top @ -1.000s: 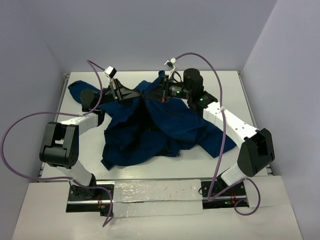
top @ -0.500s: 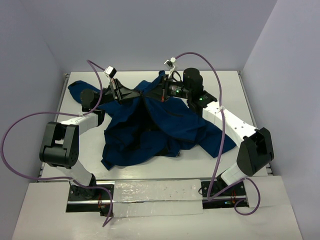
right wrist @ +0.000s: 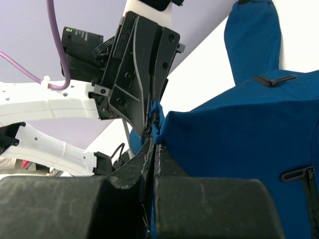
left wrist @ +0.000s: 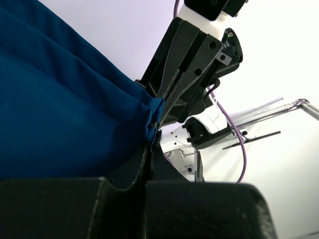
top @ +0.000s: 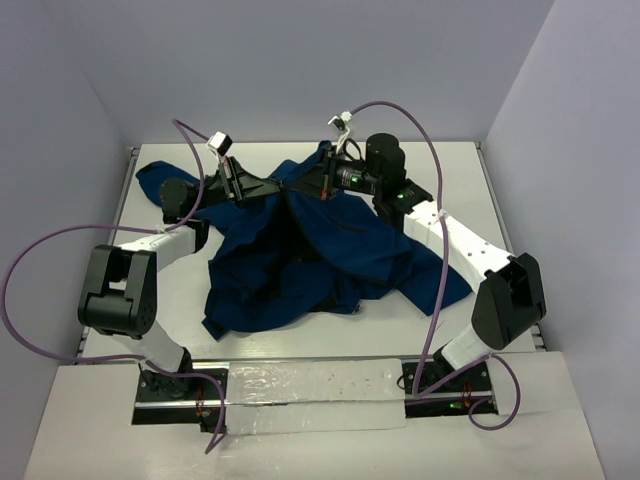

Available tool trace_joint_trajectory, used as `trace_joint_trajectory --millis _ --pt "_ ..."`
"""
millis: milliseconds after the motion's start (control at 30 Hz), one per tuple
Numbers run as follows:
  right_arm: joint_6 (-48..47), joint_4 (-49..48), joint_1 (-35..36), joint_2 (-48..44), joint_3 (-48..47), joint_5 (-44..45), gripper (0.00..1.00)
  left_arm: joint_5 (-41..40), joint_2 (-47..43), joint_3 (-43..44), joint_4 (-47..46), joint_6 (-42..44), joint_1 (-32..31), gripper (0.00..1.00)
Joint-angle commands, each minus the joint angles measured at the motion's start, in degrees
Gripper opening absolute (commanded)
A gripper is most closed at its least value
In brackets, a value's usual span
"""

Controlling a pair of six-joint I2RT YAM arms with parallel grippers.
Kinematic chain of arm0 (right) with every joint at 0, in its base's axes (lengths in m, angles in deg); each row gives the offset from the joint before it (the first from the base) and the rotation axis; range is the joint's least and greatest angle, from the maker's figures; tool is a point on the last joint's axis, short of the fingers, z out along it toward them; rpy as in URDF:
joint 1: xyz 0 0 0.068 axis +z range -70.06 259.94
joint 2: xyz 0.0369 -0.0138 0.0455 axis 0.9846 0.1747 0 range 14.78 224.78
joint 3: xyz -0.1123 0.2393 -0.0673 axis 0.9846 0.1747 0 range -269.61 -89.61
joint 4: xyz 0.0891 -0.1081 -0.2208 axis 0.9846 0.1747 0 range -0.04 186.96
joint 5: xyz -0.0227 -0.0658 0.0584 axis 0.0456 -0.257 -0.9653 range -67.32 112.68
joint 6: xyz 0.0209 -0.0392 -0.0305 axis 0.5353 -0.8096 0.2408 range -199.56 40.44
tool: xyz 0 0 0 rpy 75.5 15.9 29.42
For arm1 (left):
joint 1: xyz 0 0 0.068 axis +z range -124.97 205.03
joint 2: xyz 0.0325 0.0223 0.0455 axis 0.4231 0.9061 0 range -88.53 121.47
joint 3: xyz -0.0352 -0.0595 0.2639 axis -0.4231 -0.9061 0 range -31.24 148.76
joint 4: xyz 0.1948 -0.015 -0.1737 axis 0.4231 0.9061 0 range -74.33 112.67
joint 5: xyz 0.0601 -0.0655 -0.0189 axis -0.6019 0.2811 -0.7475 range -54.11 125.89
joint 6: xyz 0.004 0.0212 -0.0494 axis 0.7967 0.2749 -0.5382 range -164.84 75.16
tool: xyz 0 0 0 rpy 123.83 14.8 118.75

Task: Zip up the jacket

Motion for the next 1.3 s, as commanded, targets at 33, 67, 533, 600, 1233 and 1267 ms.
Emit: trace_joint_trajectory --millis 33,67,533,600,1233,1267 --pt "1.17 -5.63 0.13 0.90 -4.02 0.37 0.00 1.79 -3.17 1.55 -13.31 -0.46 -0.55 0.00" --pt "1.24 -5.70 0.06 1.05 -4.39 0.44 0.00 1.79 -3.17 1.55 -13.40 -0.62 -0.55 0.00" --pt "0.22 -4.58 0.15 -1.22 -4.83 4.09 0.00 1.39 -4.94 -0.68 -8.19 3.85 -0.71 0.00" --pt "-0.34 -3.98 0.15 -1.94 -4.41 5.06 0.00 1.35 -5.22 -0.79 -7.38 4.98 -0.79 0.00" --pt "-0.11 -4.85 0.15 -5.78 -1.04 4.22 0.00 2.35 -8.03 1.20 13.51 20.93 -1.52 0.00" --pt "-0.17 -4.49 0.15 -5.65 -1.29 3.97 0.00 2.46 -8.07 1.22 13.90 21.31 -1.52 0.00"
